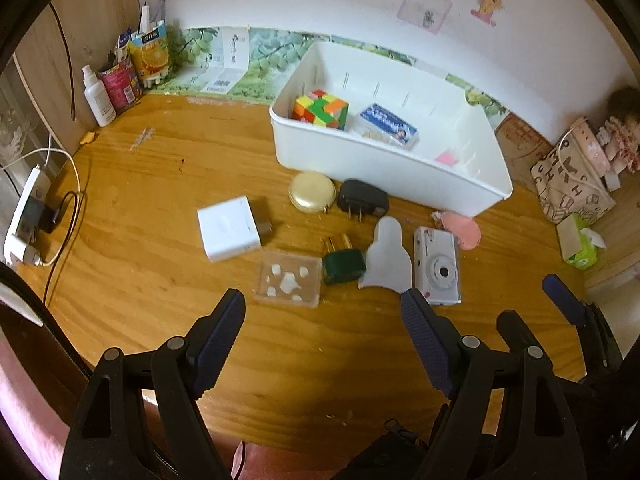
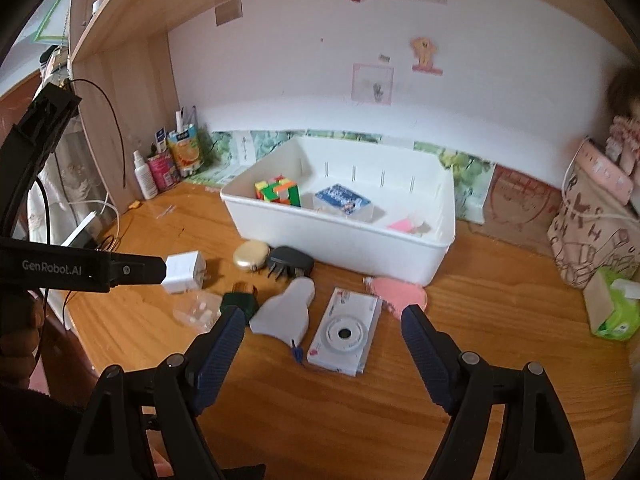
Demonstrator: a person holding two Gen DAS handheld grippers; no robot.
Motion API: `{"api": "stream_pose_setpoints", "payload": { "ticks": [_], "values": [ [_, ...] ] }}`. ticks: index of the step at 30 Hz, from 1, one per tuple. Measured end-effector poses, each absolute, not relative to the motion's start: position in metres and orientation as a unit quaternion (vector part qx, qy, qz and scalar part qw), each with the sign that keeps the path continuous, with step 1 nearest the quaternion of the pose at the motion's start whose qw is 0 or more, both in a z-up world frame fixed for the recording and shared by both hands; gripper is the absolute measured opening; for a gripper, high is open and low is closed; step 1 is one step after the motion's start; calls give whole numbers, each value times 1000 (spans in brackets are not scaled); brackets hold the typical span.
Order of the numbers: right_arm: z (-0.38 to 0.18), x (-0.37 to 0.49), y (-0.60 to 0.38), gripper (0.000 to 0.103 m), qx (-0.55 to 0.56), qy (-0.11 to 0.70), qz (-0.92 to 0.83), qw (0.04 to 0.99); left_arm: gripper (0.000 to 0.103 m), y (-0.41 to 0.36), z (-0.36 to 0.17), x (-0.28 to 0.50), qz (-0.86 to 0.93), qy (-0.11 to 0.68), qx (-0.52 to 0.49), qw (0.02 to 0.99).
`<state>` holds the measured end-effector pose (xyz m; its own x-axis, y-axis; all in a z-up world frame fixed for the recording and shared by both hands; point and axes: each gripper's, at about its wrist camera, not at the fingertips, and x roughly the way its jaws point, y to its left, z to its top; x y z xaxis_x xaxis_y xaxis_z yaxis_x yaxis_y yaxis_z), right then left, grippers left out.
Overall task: Organize rigid objects
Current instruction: 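Move both tools back from the bin toward the remaining desk items, then grasp the green gold-lidded jar with the left tool while the right tool approaches the white lens gadget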
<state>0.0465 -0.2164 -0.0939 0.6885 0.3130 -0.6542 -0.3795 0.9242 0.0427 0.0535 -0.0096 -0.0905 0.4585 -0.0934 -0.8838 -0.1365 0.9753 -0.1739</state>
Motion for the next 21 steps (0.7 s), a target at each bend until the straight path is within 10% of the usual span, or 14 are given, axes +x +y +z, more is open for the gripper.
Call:
{"api": "stream_pose_setpoints", "payload": {
  "ticks": [21],
  "values": [
    [-161, 97, -241, 81, -43, 445, 298, 843, 83, -41, -136, 108, 93, 628, -112, 765]
  ]
}}
